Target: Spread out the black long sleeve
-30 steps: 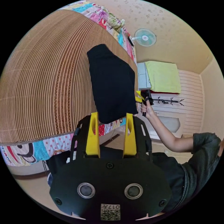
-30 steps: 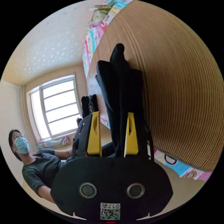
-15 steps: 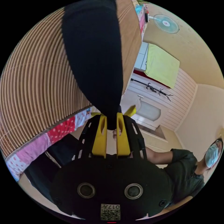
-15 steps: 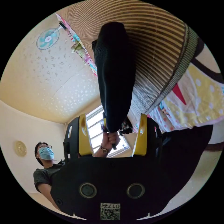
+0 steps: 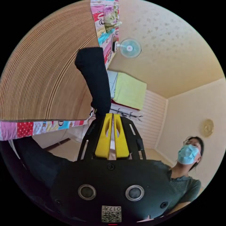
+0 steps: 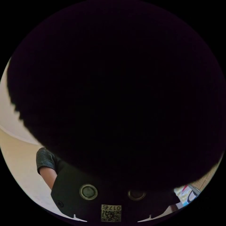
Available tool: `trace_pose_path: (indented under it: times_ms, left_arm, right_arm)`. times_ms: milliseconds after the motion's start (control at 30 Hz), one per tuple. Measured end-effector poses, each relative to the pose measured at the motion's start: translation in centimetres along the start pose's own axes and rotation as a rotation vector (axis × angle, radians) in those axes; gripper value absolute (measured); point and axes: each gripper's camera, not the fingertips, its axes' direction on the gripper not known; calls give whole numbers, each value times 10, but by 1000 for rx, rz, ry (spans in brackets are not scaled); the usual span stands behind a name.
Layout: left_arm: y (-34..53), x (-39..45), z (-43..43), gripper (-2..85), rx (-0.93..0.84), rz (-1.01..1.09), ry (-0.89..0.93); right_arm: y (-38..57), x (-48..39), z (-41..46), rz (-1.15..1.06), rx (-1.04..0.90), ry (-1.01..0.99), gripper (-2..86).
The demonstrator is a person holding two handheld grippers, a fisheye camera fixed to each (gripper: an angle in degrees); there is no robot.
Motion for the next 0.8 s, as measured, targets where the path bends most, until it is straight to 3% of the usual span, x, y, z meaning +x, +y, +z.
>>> trace_pose_path:
  times_ms: [200,300,433,567,800]
  left_arm:
    - [0,43,-30,-10,102,-187,396]
    - [3,54,-38,-10,132,-261,552]
    - [3,76,-52,-10,157,-309,625]
    - [-1,109,-72,-10,162,-294,663]
    - [-7,156,-118,-10,195,-276,696]
  right_arm:
    - [-22,-113,-135,-135,152,160,167]
    - [4,-106,-234,50,323,323,156]
    - [141,-75,-347,542,739,529,131]
    - [290,-56,-348,738,949,442,50]
    - [399,-22,-277,856,1037,276,10]
